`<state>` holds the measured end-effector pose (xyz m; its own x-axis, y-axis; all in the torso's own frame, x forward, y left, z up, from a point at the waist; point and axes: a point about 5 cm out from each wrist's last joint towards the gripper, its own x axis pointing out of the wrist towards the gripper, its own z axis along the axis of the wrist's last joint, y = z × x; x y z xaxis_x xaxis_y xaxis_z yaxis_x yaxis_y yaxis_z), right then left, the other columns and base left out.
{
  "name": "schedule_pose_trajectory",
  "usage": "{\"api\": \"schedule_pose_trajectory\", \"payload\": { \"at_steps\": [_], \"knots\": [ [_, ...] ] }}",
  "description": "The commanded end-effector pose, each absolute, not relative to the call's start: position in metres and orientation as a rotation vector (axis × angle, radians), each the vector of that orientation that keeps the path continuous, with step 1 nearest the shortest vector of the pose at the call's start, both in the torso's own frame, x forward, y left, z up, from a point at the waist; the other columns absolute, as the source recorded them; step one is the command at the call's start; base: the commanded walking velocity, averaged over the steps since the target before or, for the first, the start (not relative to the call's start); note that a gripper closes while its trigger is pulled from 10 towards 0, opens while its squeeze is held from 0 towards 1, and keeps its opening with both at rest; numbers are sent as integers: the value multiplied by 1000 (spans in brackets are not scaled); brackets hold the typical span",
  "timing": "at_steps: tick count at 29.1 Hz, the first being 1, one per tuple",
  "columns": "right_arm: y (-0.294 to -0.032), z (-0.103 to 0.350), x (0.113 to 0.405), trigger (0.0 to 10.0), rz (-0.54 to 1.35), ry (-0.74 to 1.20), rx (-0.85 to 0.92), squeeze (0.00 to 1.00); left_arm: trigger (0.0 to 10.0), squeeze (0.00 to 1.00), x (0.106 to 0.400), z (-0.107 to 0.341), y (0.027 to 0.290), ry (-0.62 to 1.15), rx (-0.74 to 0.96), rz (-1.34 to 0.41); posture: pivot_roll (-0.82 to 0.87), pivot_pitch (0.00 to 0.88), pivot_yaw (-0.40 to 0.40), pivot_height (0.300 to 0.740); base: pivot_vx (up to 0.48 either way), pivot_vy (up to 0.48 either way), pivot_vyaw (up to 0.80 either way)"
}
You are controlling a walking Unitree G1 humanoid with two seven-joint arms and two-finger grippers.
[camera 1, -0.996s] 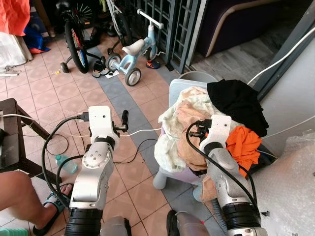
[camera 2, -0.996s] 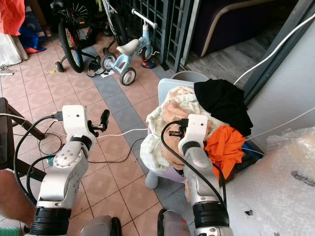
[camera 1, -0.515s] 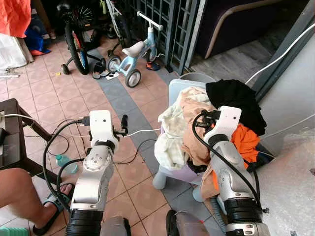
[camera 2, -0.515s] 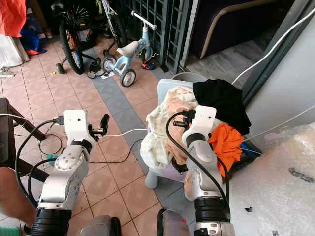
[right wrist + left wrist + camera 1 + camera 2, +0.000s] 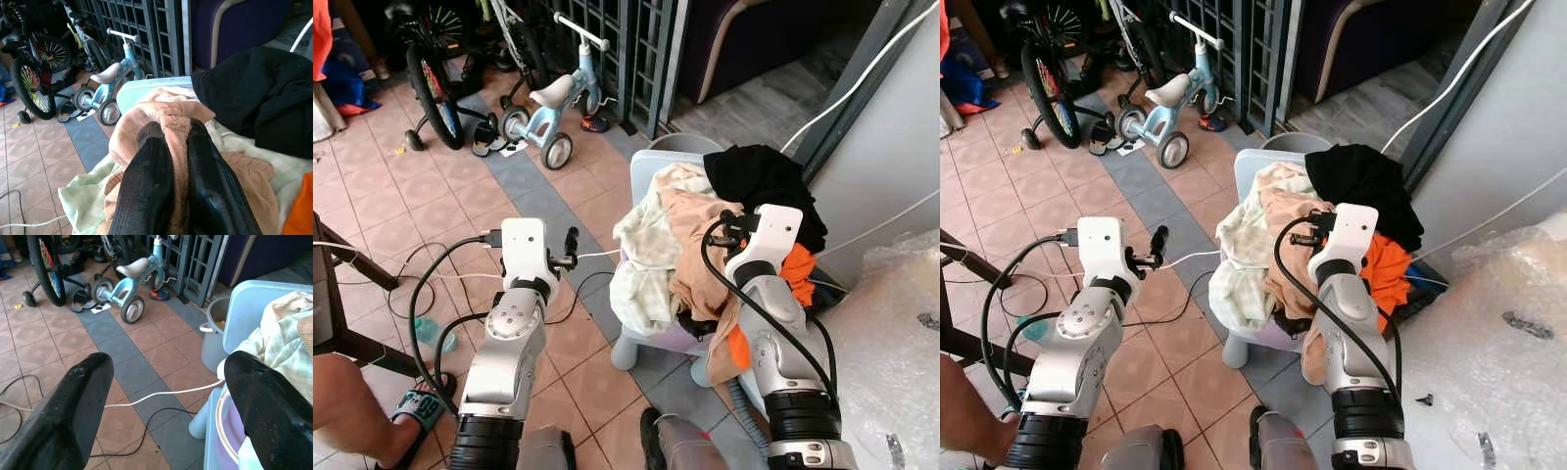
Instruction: Clothes washing
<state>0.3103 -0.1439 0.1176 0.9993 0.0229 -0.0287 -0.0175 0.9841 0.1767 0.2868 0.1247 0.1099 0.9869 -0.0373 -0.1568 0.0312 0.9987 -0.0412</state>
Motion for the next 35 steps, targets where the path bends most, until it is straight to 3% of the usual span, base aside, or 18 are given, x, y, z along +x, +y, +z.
{"api": "schedule_pose_trajectory", "payload": {
  "at_steps": [1, 13, 20, 29, 35],
  "knots": [
    [-143, 121, 312, 10000, 22, 18, 169, 0, 10000, 0, 285, 108, 126, 167, -37, -27, -2, 101, 6, 740, -382, 0, 0],
    [-145, 122, 316, 10000, 13, 17, 159, 0, 10000, 0, 287, 108, 128, 165, -36, -19, -3, 107, 5, 740, -366, 0, 0],
    [-144, 122, 317, 10000, 14, 15, 166, 0, 10000, 0, 287, 111, 127, 143, -60, -31, -6, 105, 4, 740, 0, 0, 0],
    [-149, 132, 321, 10000, 4, -33, 151, 0, 10000, 0, 289, 116, 126, 118, -92, -61, -4, 109, 2, 740, 0, 0, -782],
    [-172, 208, 344, 10000, -29, -306, 3, 0, 10000, 0, 290, 116, 128, 116, -88, -54, -13, 110, 6, 740, 0, 0, -800]
  ]
}}
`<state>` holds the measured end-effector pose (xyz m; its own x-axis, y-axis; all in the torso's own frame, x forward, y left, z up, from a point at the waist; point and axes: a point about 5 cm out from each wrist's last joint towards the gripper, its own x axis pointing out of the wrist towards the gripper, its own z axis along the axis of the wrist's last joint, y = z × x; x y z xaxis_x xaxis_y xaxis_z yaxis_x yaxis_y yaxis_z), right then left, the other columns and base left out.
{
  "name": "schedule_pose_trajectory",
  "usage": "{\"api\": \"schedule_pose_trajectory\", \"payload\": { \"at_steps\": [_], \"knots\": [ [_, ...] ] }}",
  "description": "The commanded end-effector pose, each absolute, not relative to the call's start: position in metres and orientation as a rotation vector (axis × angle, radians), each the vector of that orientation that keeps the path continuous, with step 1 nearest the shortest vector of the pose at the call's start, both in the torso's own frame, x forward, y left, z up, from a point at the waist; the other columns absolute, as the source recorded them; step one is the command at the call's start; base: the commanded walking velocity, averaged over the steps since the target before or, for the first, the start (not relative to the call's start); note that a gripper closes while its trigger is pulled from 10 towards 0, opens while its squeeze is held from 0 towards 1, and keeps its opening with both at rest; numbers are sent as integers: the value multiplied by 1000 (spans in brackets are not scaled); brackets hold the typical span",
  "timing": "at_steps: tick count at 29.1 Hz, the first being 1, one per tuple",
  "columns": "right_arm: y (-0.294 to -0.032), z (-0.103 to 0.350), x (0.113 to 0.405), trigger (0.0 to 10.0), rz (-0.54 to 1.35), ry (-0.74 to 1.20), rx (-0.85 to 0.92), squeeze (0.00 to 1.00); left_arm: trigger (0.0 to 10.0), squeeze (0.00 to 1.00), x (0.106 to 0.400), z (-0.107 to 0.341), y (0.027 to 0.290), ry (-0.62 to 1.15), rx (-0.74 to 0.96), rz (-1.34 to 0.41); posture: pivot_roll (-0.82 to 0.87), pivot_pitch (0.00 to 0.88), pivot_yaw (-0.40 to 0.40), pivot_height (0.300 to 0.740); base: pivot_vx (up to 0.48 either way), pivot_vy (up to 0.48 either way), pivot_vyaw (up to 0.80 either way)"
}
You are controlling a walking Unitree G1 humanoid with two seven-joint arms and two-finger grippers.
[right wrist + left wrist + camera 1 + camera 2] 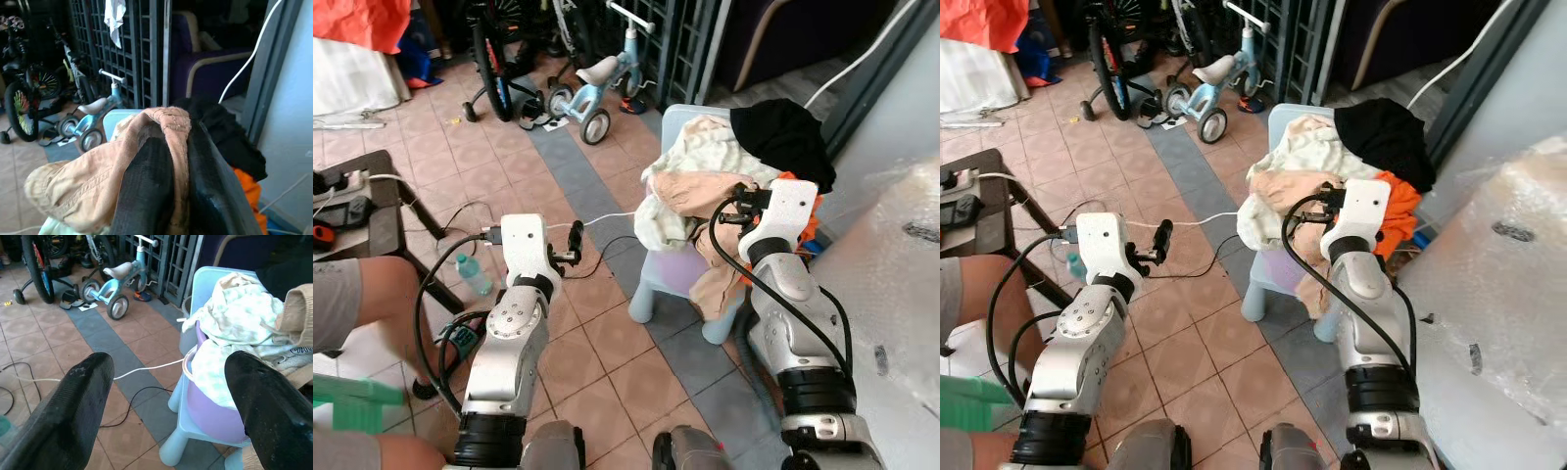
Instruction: Clothes washing
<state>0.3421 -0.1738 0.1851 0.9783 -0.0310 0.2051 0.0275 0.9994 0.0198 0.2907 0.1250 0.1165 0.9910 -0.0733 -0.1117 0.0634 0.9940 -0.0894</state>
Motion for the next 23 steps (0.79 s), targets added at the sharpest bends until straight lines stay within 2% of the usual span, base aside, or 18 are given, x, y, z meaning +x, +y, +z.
{"api": "schedule_pose_trajectory", "payload": {
  "at_steps": [1, 6, 11, 23],
  "knots": [
    [-176, 219, 347, 10000, -39, -341, -6, 0, 10000, 0, 290, 116, 128, 117, -88, -54, -13, 110, 6, 740, 0, 0, -800],
    [-208, 265, 350, 10000, -163, -482, -100, 0, 10000, 0, 292, 118, 123, 104, -109, -65, -21, 102, 3, 740, 0, 0, -800],
    [-234, 271, 348, 10000, -292, -495, -185, 0, 10000, 0, 292, 123, 121, 75, -132, -93, -24, 103, 7, 740, 49, 0, -800],
    [-237, 278, 360, 10000, -237, -495, -212, 0, 10000, 0, 291, 123, 122, 72, -137, -101, -15, 101, 7, 740, 310, 0, -786]
  ]
}}
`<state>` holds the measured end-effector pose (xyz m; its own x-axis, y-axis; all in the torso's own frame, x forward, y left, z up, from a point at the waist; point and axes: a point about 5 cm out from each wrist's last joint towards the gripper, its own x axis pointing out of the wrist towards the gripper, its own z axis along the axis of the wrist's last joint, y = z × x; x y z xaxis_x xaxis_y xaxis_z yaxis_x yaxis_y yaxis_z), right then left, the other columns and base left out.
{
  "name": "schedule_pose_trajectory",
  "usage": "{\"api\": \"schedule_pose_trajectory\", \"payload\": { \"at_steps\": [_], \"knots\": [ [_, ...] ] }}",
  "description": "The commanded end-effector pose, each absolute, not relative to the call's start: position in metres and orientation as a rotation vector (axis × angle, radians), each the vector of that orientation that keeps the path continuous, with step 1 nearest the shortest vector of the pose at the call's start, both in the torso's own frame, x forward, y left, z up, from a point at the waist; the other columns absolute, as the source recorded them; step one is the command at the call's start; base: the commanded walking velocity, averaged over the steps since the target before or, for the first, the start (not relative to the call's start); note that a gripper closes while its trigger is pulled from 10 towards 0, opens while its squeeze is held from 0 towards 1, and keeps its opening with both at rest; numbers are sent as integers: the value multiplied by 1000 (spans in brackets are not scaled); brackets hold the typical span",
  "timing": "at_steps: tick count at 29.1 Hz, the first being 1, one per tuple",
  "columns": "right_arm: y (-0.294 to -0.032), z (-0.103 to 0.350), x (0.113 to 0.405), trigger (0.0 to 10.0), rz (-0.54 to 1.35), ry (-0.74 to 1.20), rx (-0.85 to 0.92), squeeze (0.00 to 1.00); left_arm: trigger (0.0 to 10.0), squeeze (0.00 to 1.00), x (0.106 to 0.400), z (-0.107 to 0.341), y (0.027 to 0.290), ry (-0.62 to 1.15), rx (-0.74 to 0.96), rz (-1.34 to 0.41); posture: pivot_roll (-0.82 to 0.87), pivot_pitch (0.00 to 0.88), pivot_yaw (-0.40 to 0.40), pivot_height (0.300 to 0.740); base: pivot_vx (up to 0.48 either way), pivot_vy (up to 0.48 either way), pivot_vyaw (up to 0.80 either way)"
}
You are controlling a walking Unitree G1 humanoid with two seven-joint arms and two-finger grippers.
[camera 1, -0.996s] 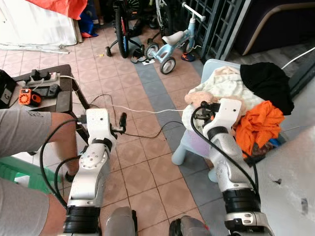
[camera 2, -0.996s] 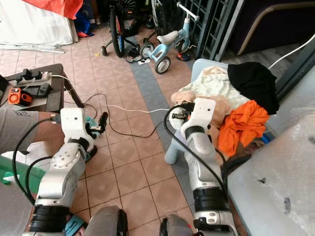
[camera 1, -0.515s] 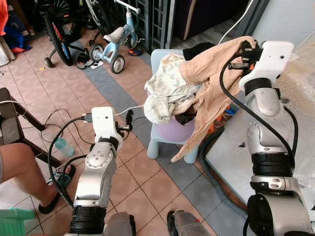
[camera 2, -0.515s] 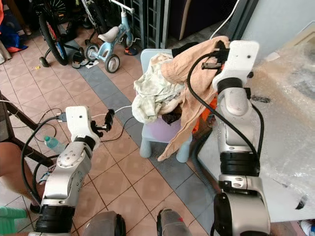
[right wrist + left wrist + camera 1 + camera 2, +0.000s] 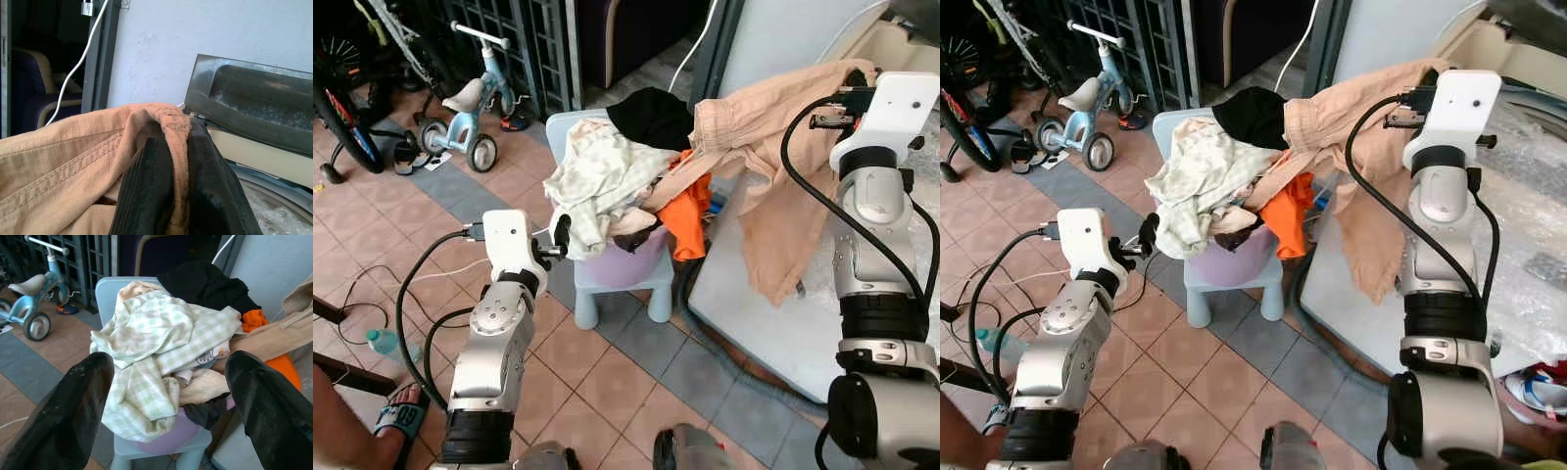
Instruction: Clothes washing
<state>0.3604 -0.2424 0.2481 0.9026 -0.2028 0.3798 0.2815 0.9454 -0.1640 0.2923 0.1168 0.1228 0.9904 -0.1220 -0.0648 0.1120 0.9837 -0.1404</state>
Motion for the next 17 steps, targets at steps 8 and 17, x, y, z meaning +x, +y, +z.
{"api": "schedule_pose_trajectory", "payload": {
  "at_steps": [8, 17],
  "knots": [
    [-237, 301, 371, 10000, -175, -529, -249, 0, 10000, 0, 289, 122, 123, 77, -138, -94, -8, 102, 11, 740, 330, 0, -716],
    [-263, 381, 377, 10000, -236, -651, -307, 0, 10000, 0, 293, 122, 122, 86, -138, -93, -14, 92, 8, 740, 213, 0, -800]
  ]
}}
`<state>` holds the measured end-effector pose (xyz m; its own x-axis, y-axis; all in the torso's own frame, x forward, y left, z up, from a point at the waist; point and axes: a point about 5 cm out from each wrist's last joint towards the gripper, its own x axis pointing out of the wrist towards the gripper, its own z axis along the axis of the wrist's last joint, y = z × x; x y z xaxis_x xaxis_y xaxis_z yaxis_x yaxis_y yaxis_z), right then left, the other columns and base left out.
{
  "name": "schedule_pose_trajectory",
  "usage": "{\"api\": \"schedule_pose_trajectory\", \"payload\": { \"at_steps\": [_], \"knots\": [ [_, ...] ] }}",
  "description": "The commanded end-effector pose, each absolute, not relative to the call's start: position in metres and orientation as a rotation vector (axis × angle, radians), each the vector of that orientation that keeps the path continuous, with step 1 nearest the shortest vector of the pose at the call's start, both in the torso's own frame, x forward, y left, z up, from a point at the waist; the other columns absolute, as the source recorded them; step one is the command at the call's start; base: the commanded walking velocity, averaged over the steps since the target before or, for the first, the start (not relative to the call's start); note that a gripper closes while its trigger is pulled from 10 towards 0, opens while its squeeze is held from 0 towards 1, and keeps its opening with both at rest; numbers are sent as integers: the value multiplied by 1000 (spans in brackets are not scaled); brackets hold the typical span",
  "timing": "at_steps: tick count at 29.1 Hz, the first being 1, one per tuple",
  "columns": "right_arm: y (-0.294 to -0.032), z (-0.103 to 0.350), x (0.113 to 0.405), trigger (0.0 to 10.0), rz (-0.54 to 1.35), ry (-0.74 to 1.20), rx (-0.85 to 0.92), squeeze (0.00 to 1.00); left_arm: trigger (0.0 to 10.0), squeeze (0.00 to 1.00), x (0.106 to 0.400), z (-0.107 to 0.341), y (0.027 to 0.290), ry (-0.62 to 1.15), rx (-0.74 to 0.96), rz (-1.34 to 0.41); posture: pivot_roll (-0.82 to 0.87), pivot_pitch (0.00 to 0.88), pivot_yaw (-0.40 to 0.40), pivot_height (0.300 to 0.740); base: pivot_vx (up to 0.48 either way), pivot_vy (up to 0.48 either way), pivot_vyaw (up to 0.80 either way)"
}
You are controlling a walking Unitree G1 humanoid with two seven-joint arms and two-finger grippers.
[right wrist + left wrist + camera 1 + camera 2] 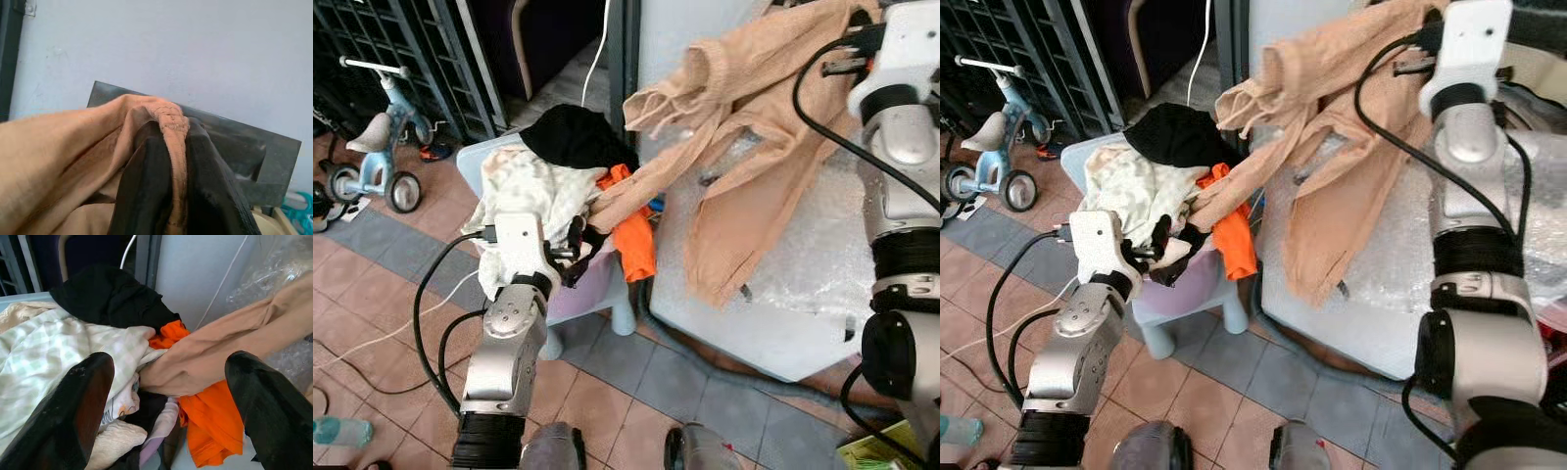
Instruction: Clothes washing
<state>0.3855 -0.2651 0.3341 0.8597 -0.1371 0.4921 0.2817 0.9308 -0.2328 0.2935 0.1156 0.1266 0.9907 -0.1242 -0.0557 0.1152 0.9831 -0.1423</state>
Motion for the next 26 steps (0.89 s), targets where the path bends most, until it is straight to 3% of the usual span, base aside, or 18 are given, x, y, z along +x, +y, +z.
{"api": "schedule_pose_trajectory", "payload": {
  "at_steps": [1, 9, 19, 20, 22, 26],
  "knots": [
    [-265, 385, 377, 10000, -243, -656, -309, 0, 10000, 0, 293, 122, 122, 85, -139, -93, -14, 92, 8, 740, 0, 0, -800],
    [-276, 427, 370, 10000, -287, -708, -327, 0, 10000, 0, 293, 120, 120, 91, -141, -86, -20, 84, -1, 740, 0, 0, -800],
    [-275, 423, 375, 10000, -262, -666, -304, 0, 10000, 0, 293, 120, 119, 93, -140, -84, -21, 82, -5, 740, 0, 0, -800],
    [-273, 415, 381, 10000, -230, -620, -275, 0, 10000, 0, 293, 120, 119, 93, -141, -82, -22, 82, -7, 740, 0, 0, -800],
    [-237, 321, 410, 10000, 37, -310, -244, 0, 10000, 0, 290, 116, 121, 108, -139, -66, -7, 90, -10, 740, 0, 0, 0],
    [-230, 306, 410, 10000, 90, -319, -203, 0, 10000, 0, 289, 115, 123, 118, -128, -44, -10, 90, -10, 740, 0, 0, 0]
  ]
}}
